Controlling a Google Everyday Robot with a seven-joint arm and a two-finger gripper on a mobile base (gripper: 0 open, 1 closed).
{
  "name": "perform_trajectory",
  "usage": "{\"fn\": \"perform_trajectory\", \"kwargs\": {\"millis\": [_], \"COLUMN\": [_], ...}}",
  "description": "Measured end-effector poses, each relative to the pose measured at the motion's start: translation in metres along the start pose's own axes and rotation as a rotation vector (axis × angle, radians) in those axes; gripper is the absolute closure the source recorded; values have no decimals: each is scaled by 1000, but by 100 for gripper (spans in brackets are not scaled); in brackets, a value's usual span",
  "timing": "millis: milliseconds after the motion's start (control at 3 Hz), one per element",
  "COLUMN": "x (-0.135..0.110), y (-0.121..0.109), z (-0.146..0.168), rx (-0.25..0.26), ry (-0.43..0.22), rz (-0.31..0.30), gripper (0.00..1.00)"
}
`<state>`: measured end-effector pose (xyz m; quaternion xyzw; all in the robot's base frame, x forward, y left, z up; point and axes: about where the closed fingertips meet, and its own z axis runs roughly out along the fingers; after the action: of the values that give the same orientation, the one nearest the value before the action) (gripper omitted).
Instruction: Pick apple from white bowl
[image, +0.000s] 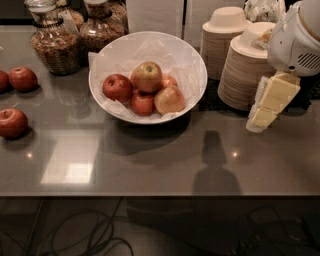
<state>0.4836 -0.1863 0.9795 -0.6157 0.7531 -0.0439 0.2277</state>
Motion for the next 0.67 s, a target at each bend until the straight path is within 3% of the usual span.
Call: {"fn": "perform_trajectory", "kwargs": {"millis": [333, 667], "x": [0, -17], "y": [0, -5], "z": [0, 14], "rx": [0, 30], "ry": [0, -24], "rz": [0, -10], "gripper": [0, 0]}}
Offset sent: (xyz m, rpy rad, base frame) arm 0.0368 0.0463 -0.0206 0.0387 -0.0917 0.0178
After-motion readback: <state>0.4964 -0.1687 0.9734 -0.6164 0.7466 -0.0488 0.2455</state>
